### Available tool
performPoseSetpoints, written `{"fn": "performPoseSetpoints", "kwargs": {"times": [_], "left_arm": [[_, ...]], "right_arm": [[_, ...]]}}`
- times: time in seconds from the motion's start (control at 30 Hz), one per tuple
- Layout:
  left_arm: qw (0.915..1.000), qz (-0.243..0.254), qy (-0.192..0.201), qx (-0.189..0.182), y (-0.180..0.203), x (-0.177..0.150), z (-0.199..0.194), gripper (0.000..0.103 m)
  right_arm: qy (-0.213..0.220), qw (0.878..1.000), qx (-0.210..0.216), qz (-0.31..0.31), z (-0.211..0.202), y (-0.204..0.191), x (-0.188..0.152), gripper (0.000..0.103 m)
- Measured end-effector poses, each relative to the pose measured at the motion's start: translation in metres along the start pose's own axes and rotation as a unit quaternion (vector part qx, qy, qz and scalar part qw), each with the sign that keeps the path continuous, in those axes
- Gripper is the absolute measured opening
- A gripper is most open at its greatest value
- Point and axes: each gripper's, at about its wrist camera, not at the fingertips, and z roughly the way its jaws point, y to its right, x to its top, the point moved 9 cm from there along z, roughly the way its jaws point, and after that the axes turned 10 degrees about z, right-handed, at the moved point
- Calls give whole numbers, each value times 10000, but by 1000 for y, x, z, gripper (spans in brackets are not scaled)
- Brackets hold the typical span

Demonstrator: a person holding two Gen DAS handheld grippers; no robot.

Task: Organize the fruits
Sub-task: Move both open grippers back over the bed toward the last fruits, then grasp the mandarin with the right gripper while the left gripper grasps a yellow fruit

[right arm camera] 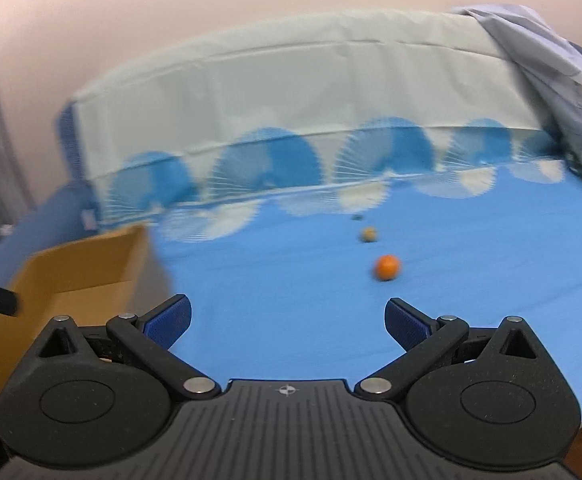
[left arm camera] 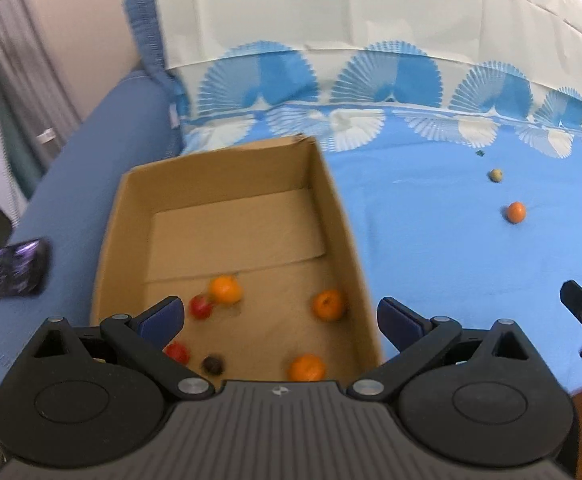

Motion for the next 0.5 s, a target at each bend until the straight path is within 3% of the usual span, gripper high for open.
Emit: {"fn": "performPoseSetpoints", "kwargs": {"times": [0.17, 0.3, 0.5], "left_arm": [[9999, -8, -36, -105, 29, 45, 49, 103], [9995, 163, -54, -246, 58, 78, 90, 103], [9991, 245, -124, -309, 96, 117, 146, 103]], "right_arm": [[-114, 9979, -638, -41, 89, 57, 14, 102], [-312, 9955, -877, -179, 161, 87, 14, 102], [-659, 9922, -1030, -235, 235, 111, 6, 102]]}}
